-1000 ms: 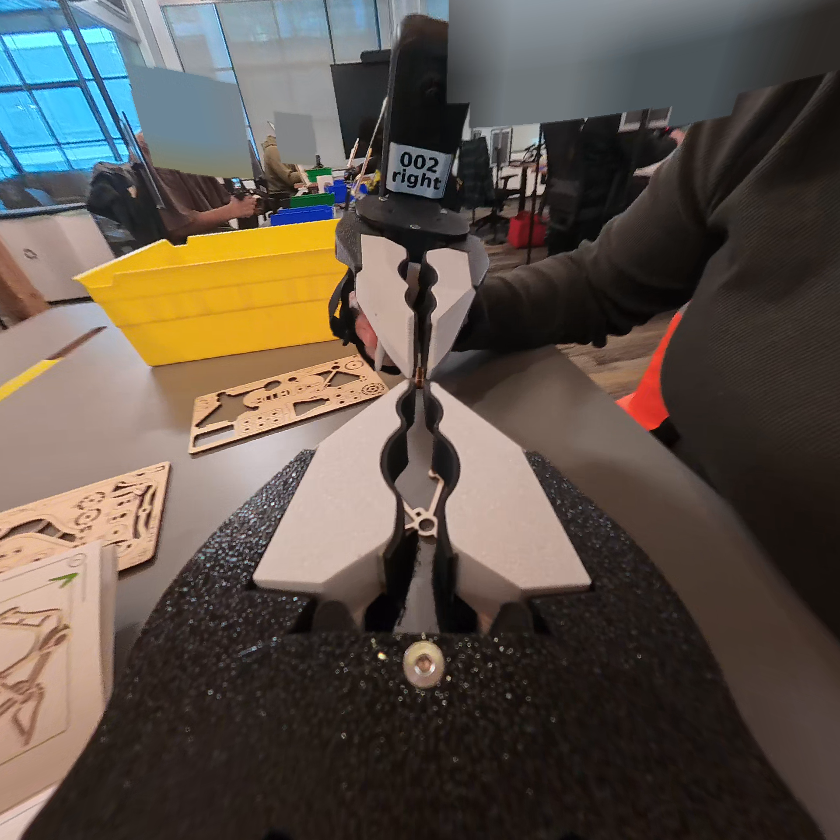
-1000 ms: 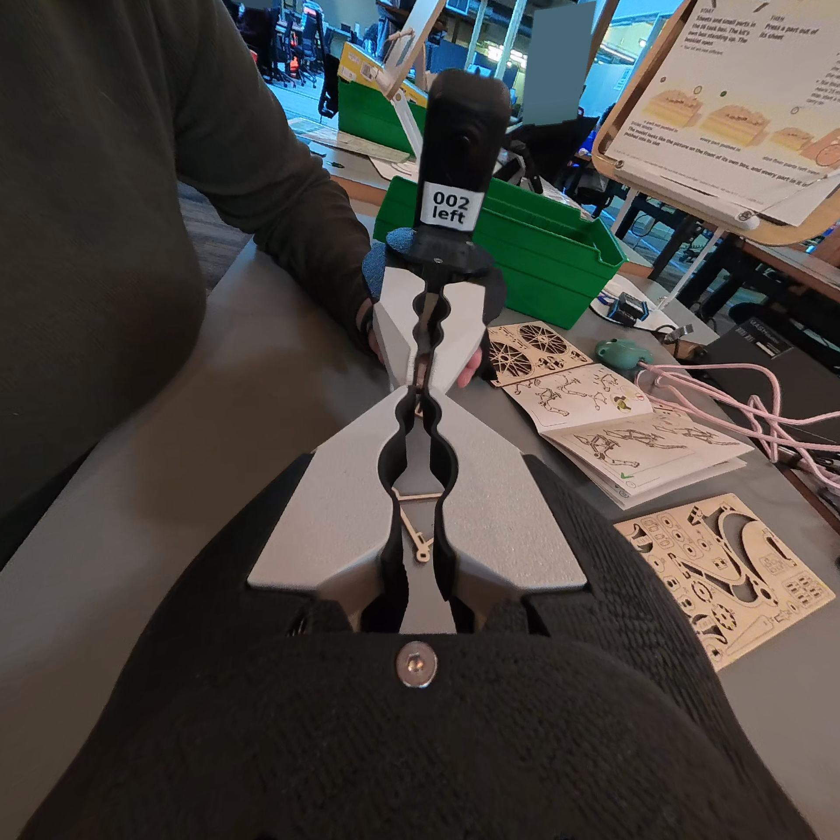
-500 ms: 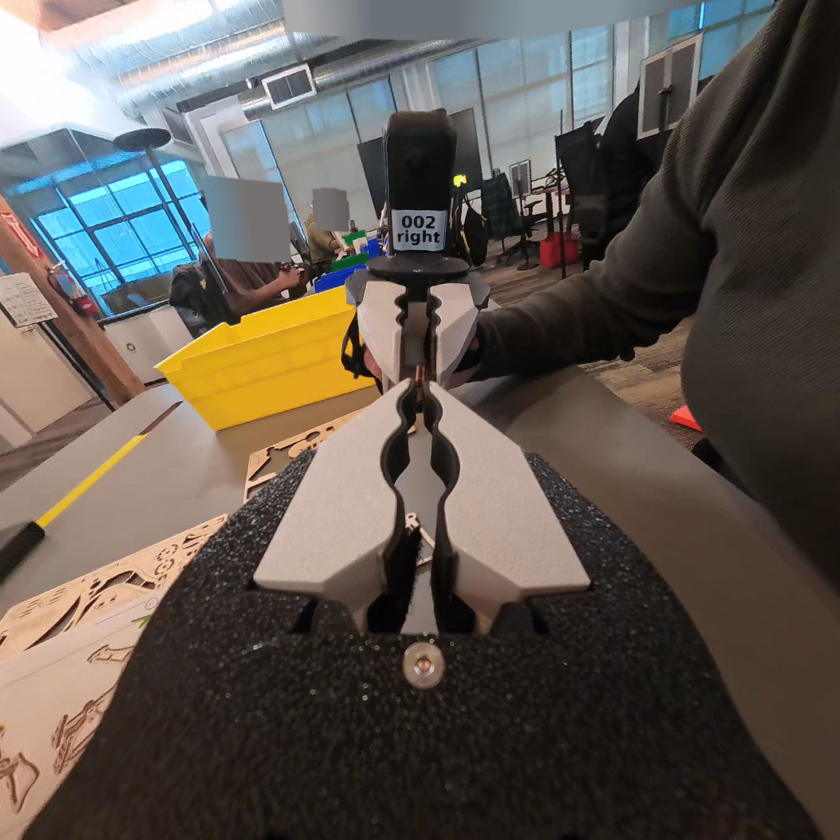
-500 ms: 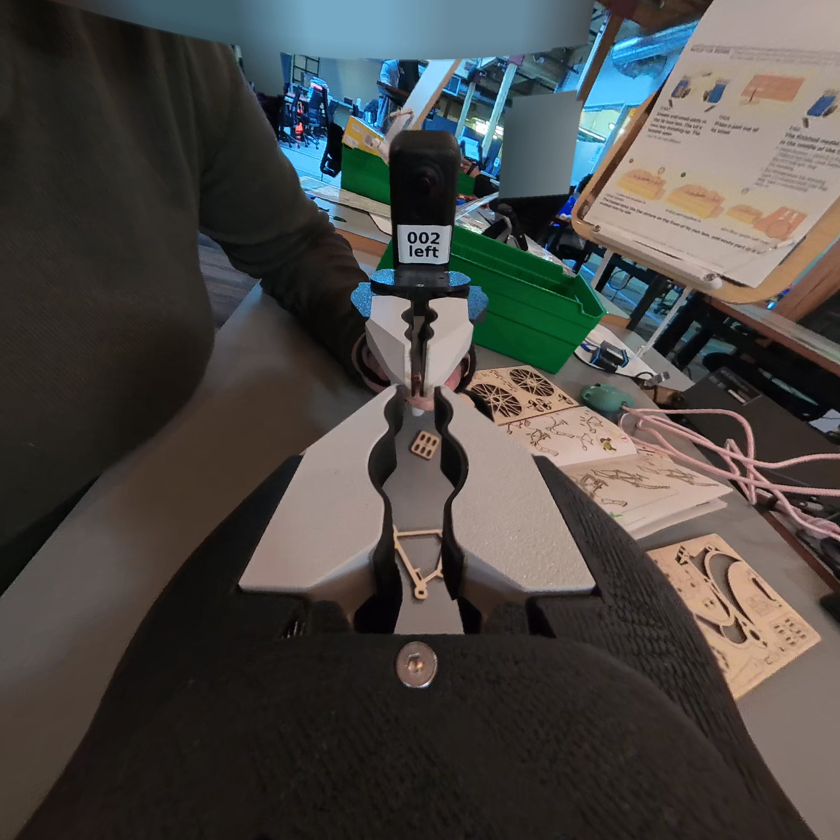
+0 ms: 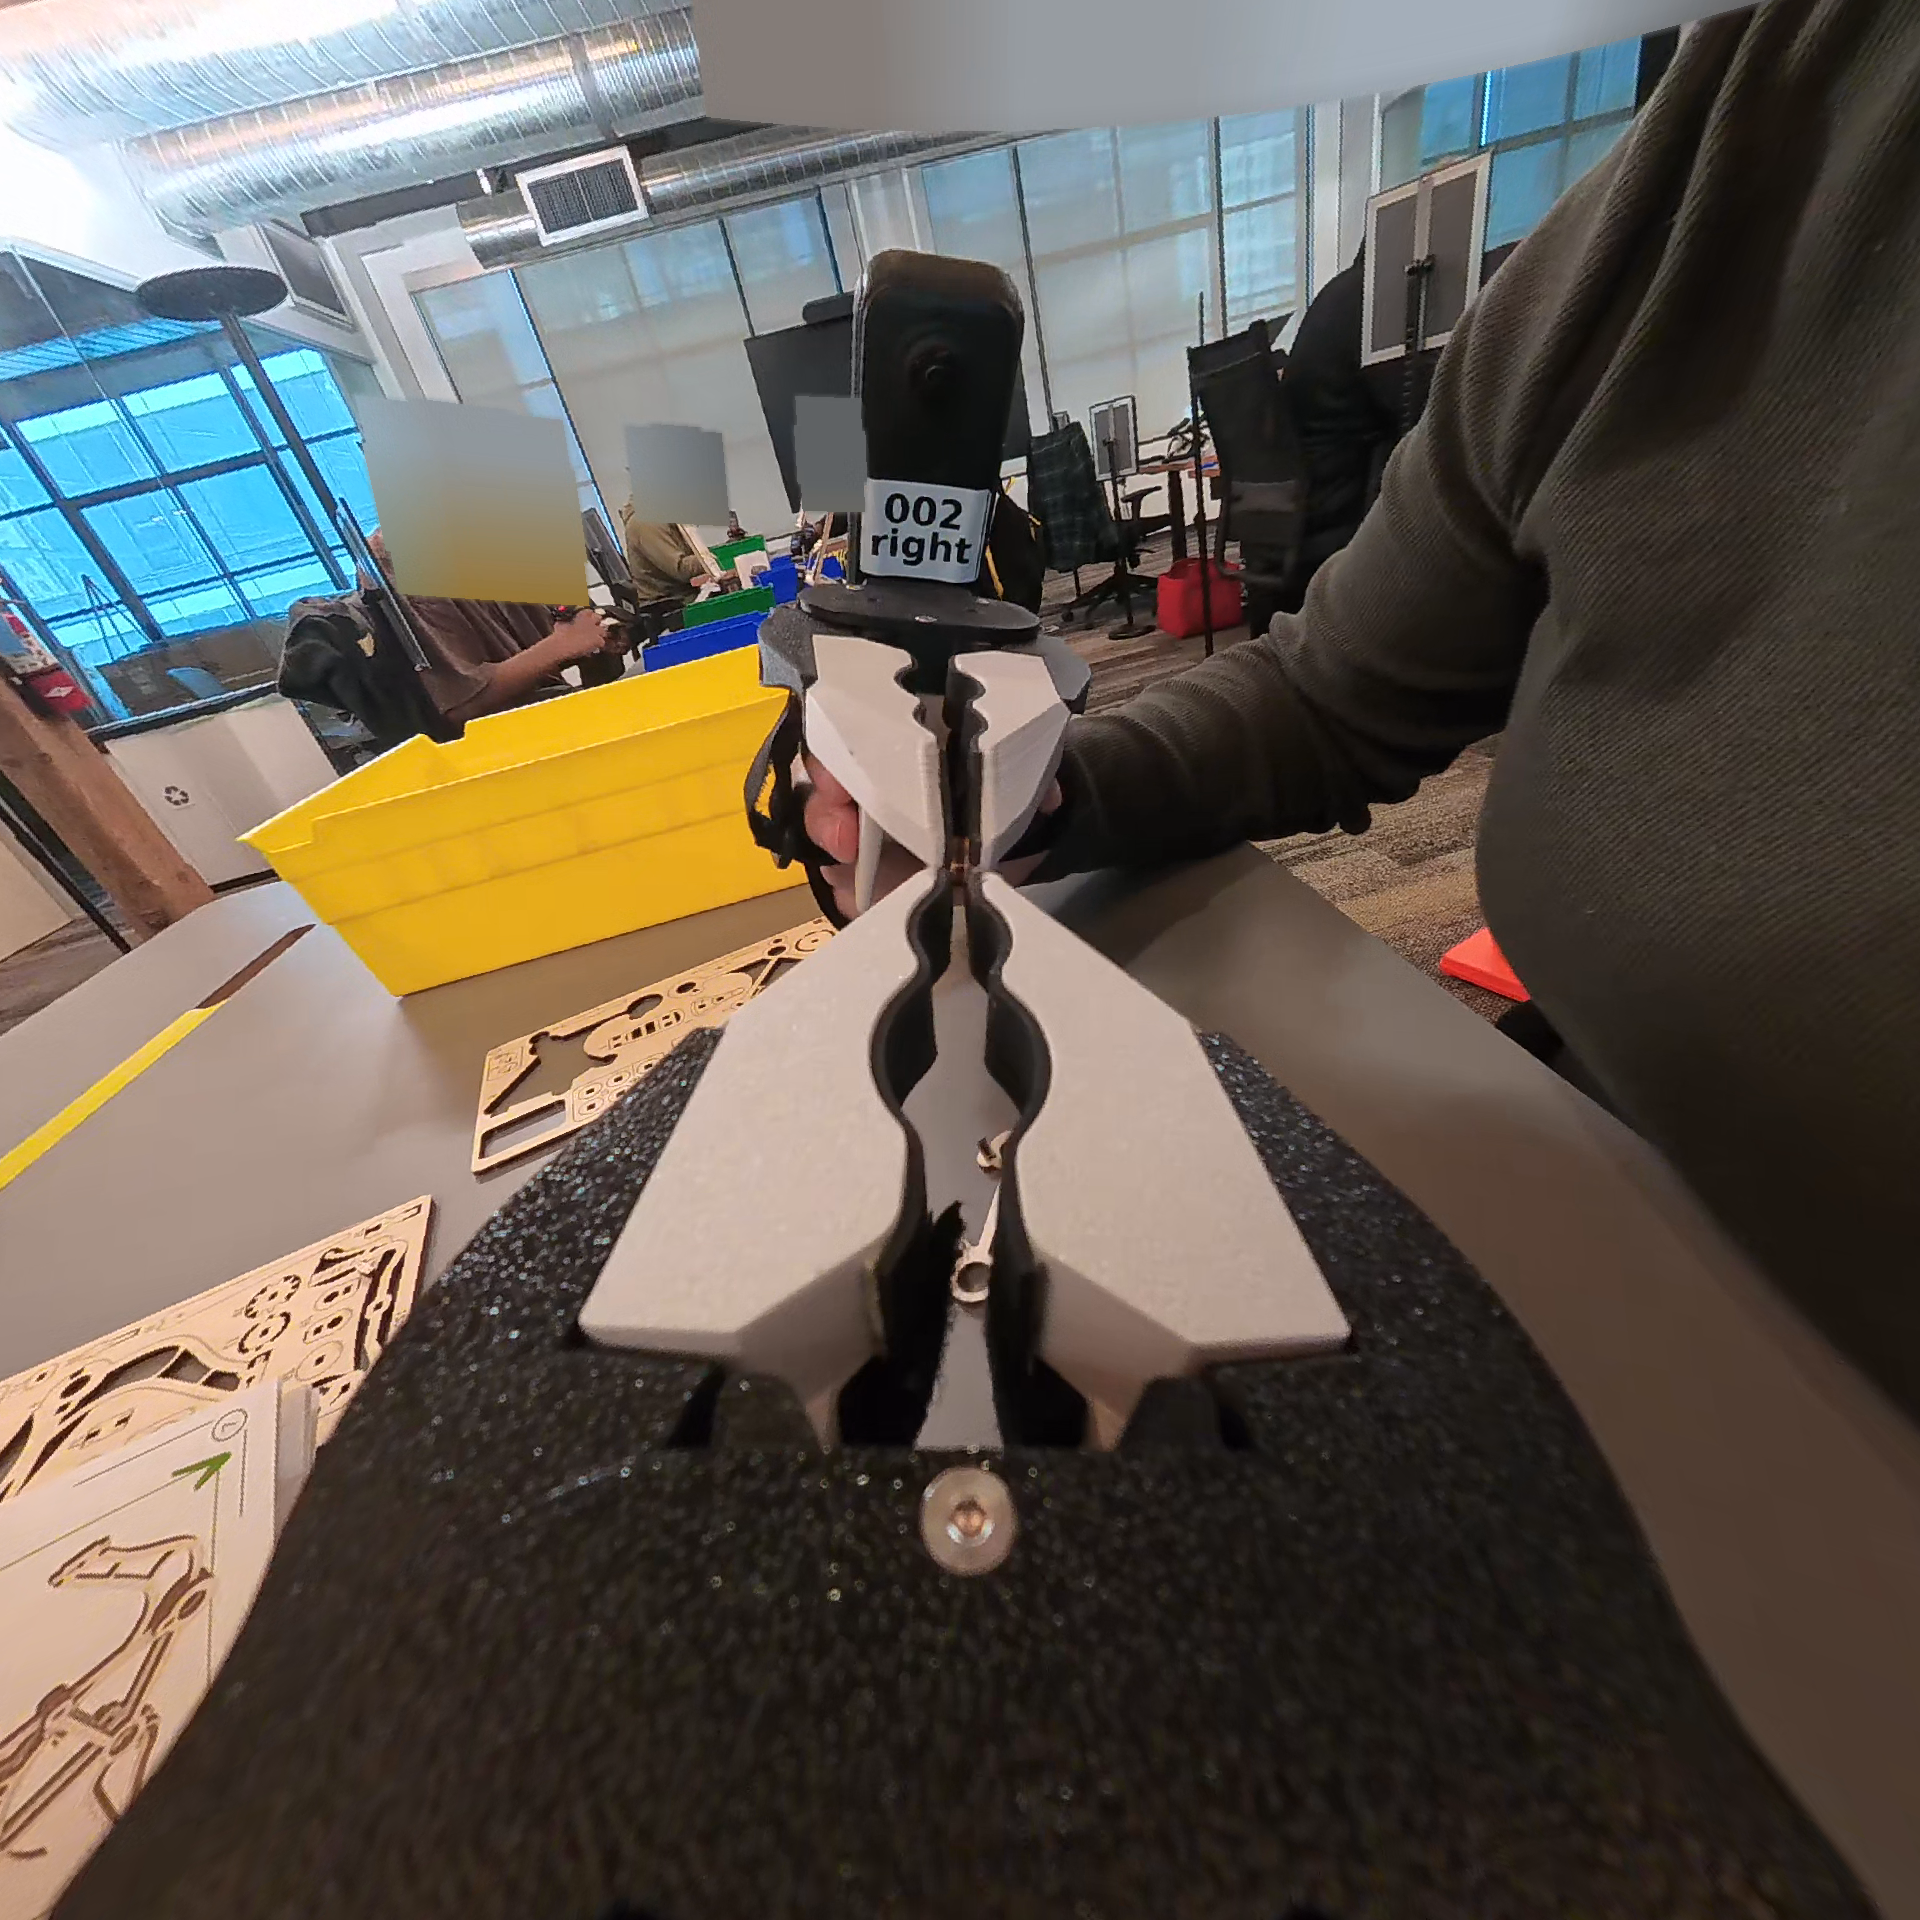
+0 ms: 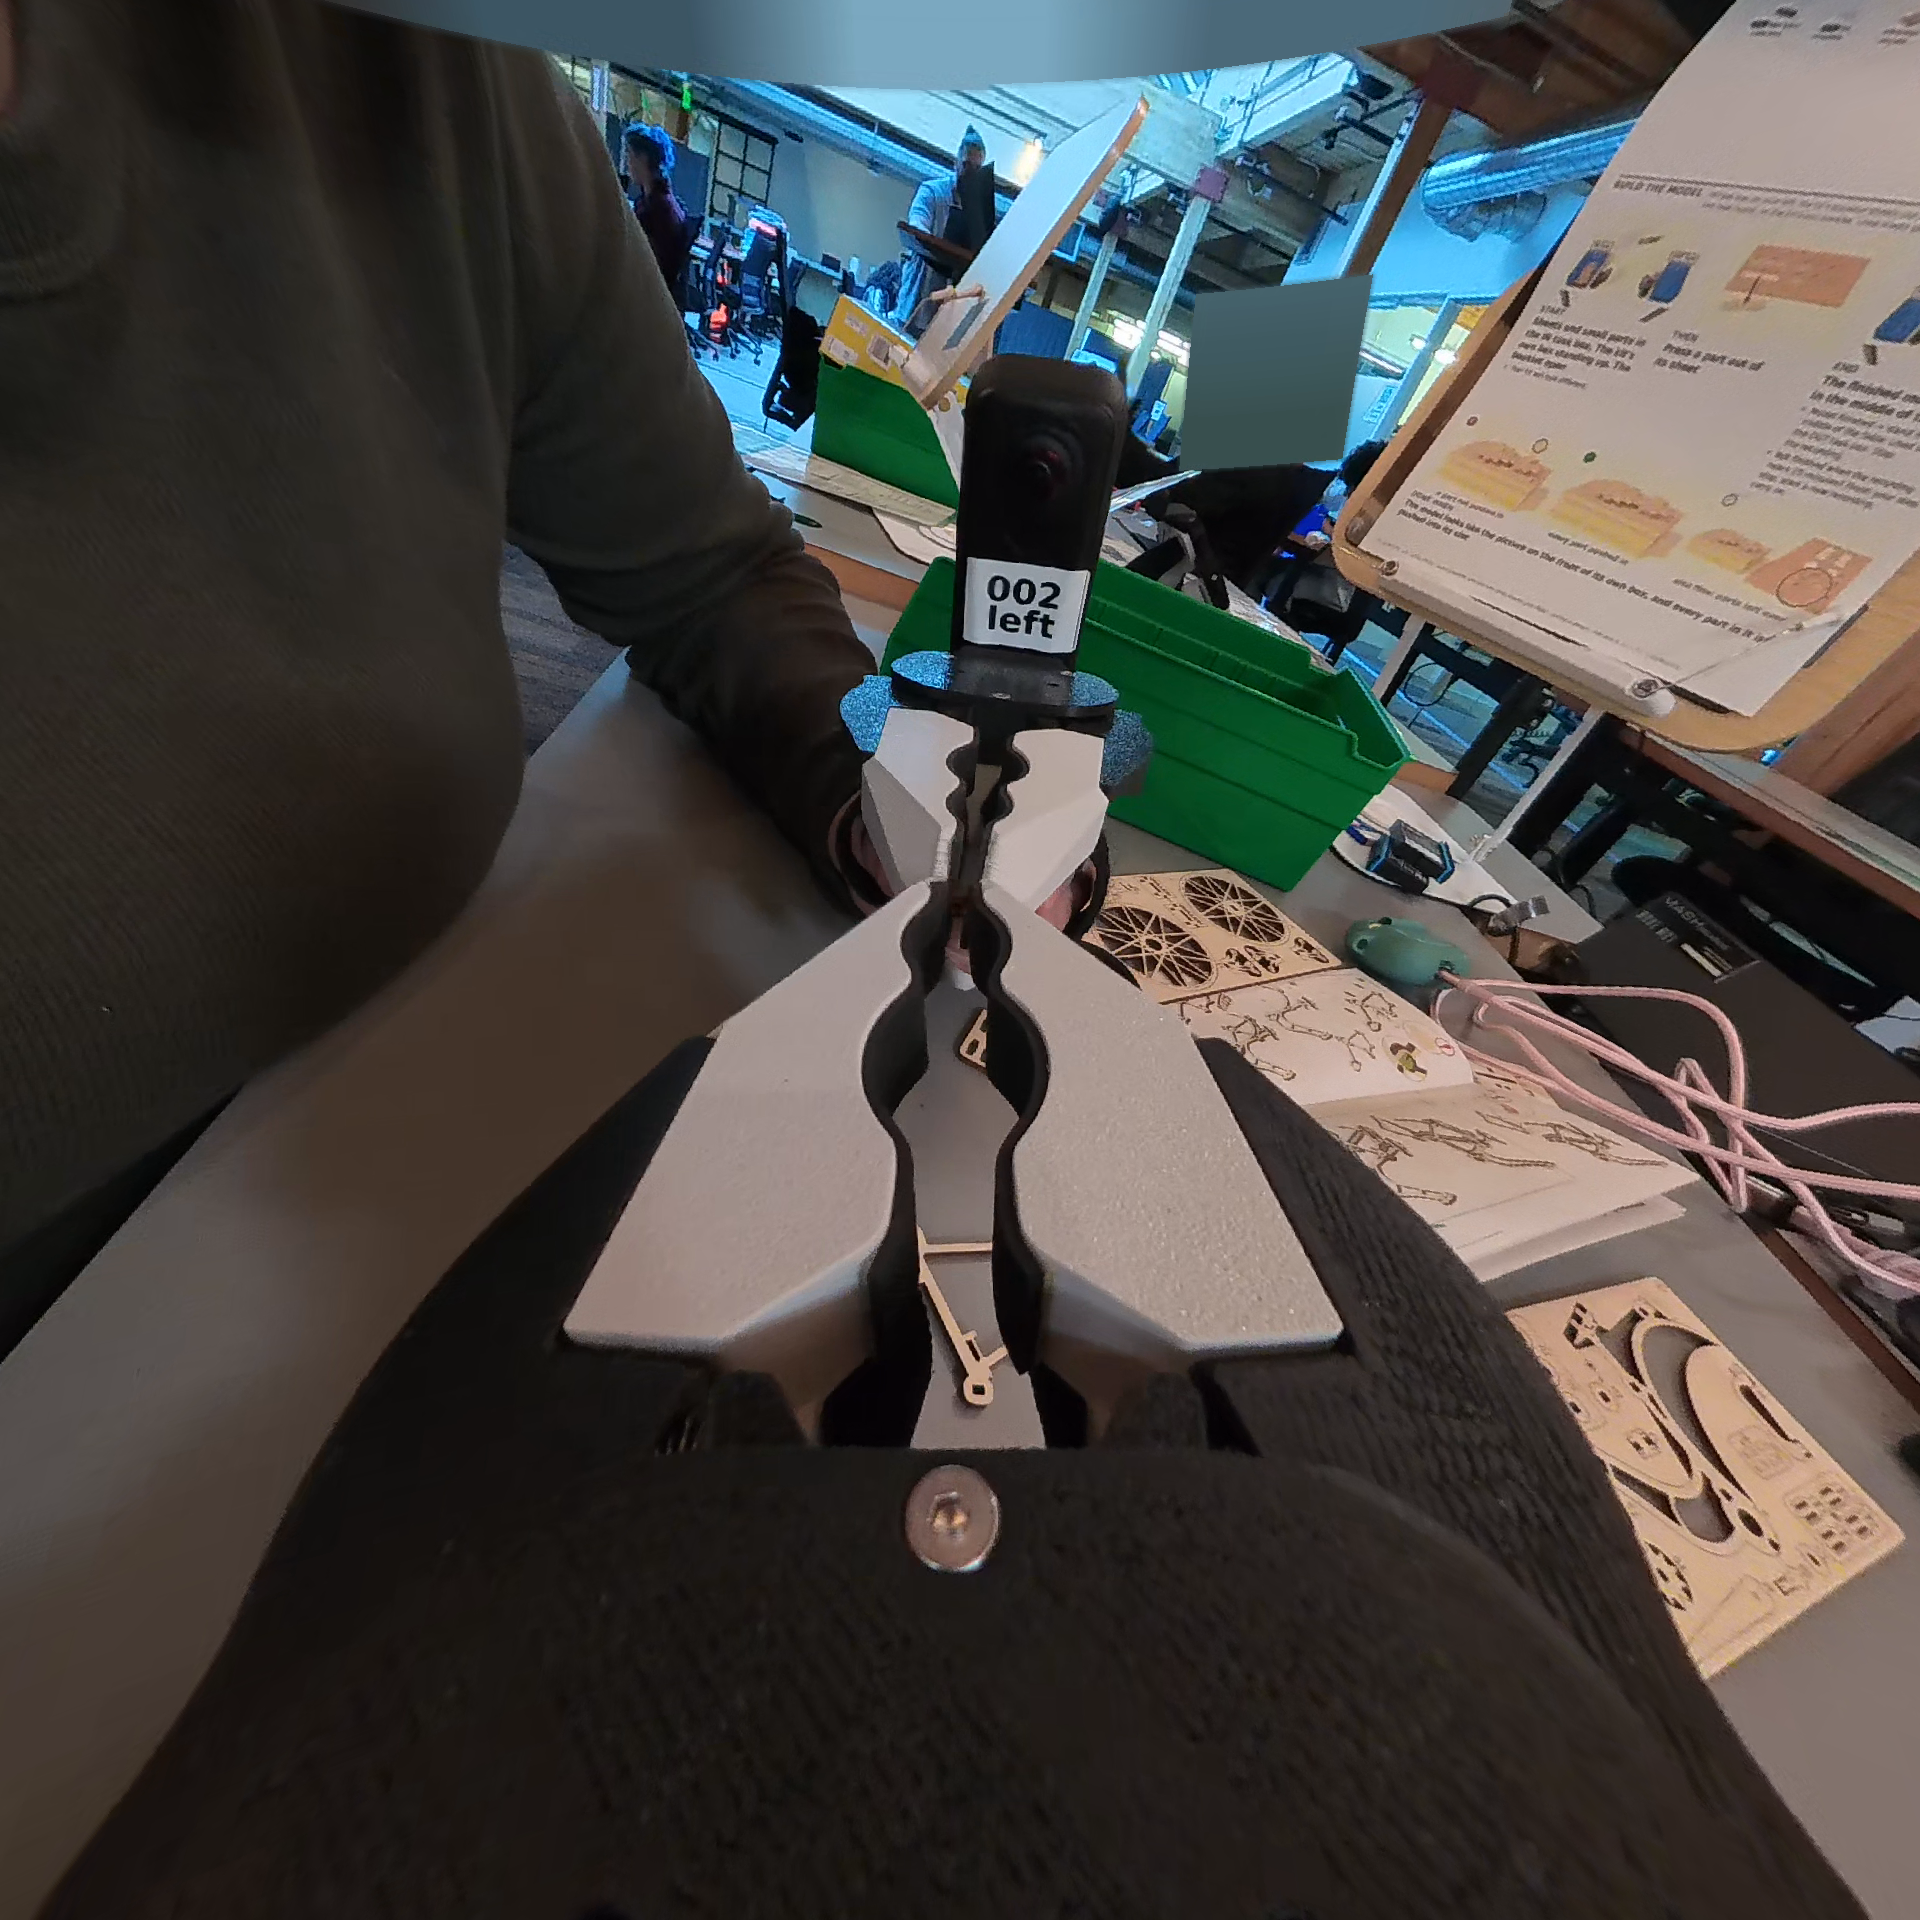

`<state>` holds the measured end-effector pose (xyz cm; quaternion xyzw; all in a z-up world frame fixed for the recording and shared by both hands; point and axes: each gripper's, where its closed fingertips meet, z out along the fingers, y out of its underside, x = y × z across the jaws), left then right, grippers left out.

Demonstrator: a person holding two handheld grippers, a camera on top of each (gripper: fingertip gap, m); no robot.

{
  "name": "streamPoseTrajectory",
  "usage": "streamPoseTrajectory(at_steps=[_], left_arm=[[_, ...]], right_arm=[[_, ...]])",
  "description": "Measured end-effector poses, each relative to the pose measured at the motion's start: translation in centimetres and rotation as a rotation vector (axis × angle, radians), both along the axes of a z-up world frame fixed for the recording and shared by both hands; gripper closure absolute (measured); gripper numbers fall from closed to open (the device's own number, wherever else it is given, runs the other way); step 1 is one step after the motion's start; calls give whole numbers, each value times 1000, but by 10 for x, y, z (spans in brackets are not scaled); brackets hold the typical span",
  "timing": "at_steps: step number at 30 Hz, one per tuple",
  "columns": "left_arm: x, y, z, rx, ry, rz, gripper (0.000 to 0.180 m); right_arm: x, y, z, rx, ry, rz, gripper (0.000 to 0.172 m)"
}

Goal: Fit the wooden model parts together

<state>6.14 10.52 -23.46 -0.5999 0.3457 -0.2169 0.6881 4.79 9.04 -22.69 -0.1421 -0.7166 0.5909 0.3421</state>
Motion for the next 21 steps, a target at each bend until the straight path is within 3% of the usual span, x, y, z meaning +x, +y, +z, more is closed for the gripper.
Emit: streamPoseTrajectory(at_steps=[10,13,17,21], left_arm=[[0,0,-3,16,18,12,180],[-10,12,-12,13,119,146,180],[-14,16,-23,37,316,247,180],[-1,16,-55,-177,410,203,162]], right_arm=[[0,0,-3,10,-32,7,171],[-4,14,-13,59,-64,-33,171],[-10,42,-36,95,-221,-80,171],[-6,53,-69,146,-433,-65,171]])
